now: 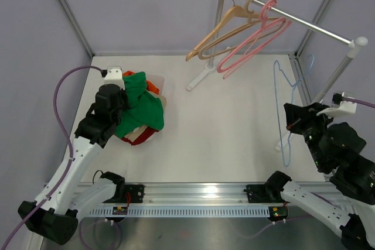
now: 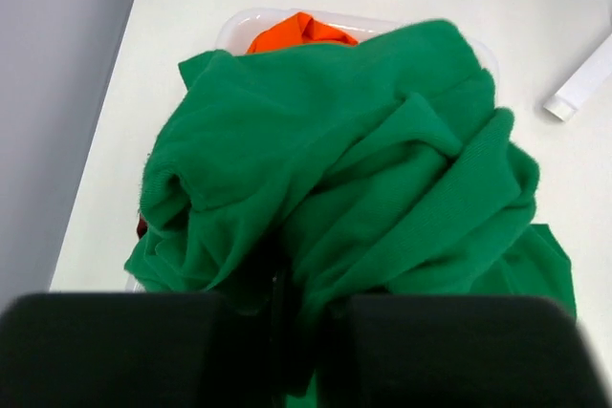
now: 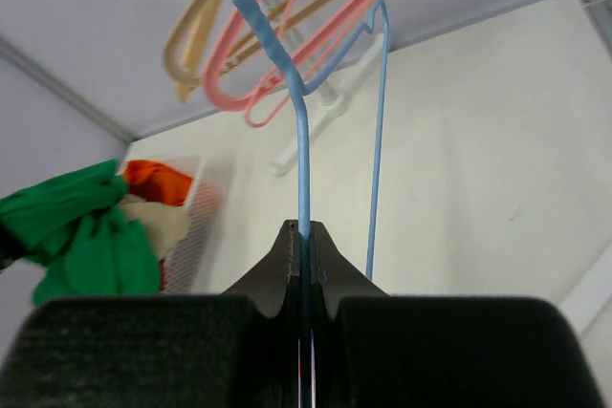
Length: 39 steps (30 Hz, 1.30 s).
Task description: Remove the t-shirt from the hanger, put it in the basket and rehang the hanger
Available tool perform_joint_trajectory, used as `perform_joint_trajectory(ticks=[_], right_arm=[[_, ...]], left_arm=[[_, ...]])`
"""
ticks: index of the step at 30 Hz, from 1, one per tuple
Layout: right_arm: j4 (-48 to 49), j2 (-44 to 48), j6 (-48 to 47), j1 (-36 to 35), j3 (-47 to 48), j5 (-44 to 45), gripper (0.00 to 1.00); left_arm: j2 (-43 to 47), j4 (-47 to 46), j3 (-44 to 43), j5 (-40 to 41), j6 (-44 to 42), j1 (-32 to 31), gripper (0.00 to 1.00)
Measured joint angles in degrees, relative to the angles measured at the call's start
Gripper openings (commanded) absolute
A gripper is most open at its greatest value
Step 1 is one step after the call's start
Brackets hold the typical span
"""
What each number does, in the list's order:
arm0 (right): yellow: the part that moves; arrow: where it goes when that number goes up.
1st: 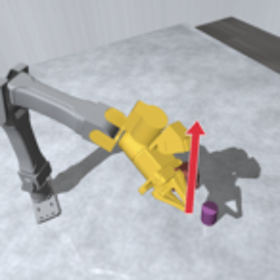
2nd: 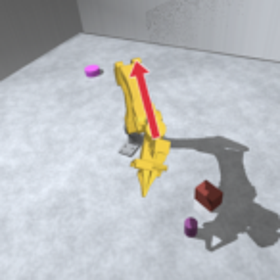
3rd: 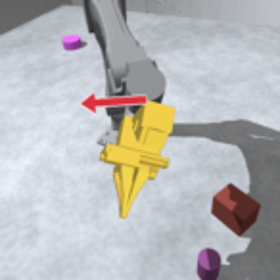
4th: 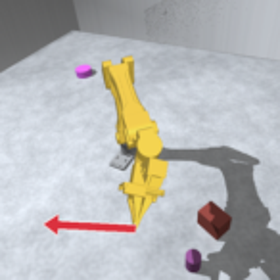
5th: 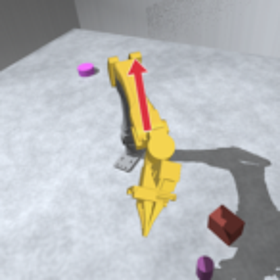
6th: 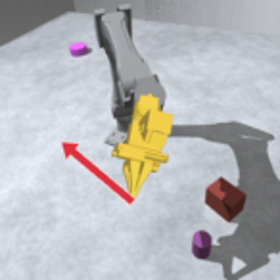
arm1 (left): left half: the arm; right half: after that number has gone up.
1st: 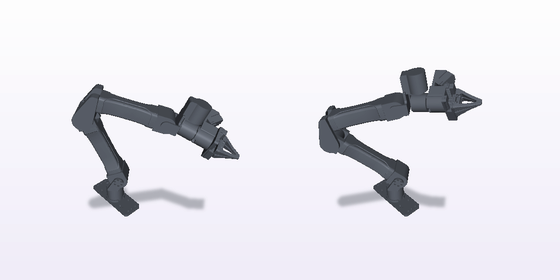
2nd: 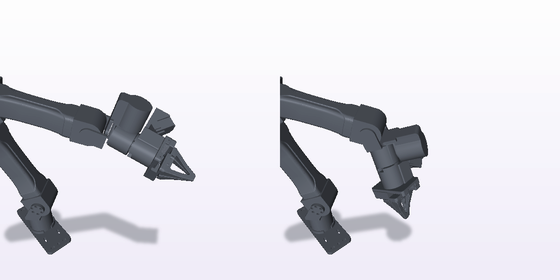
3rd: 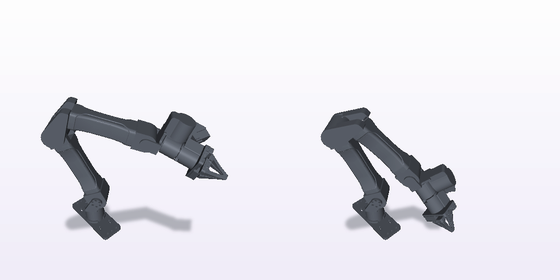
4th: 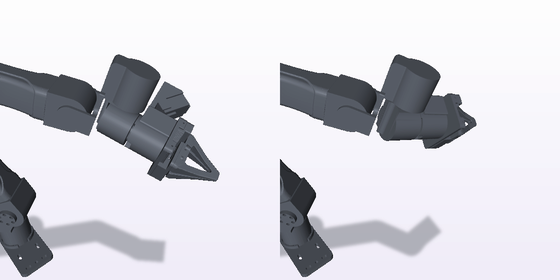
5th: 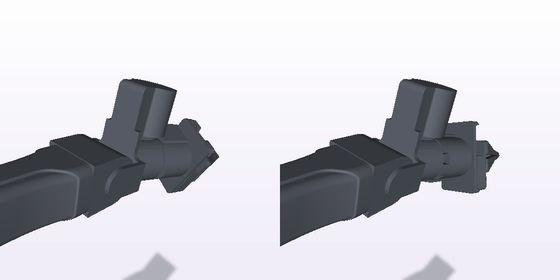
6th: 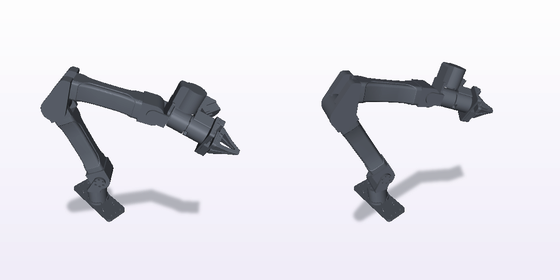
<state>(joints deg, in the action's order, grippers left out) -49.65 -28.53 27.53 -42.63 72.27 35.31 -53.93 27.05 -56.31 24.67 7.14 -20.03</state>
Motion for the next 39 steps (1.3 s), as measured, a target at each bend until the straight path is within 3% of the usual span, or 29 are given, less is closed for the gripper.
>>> perform_joint_trajectory(ticks=[5, 7, 9, 19, 26, 39], right_arm=[[4.3, -7.0, -3.9, 0.0, -0.3, 9.0, 0.00], [5.5, -9.3, -5.5, 0.0, 0.0, 11.9, 0.00], [7.1, -11.5, -7.5, 0.0, 0.5, 14.6, 0.00], [13.8, -19.4, -16.0, 2.7, 3.3, 21.0, 0.00], [18.4, -24.6, -17.4, 14.9, 3.3, 14.5, 0.00], [28.1, -35.4, -19.0, 22.5, 5.6, 5.7, 0.00]], left_arm=[[2.4, 3.8, 3.5, 1.7, 0.9, -0.4, 0.74], [1.3, 6.2, 3.8, 1.4, 2.4, -0.4, 0.92], [1.3, 7.6, 3.9, 1.2, 2.9, -0.5, 0.99], [15.8, 10.2, 3.1, -4.2, 7.9, -0.6, 0.99], [21.2, 10.6, -3.3, -12.8, 12.3, -0.5, 0.99], [29.7, 10.8, -6.3, -21.5, 12.9, -0.5, 0.99]])
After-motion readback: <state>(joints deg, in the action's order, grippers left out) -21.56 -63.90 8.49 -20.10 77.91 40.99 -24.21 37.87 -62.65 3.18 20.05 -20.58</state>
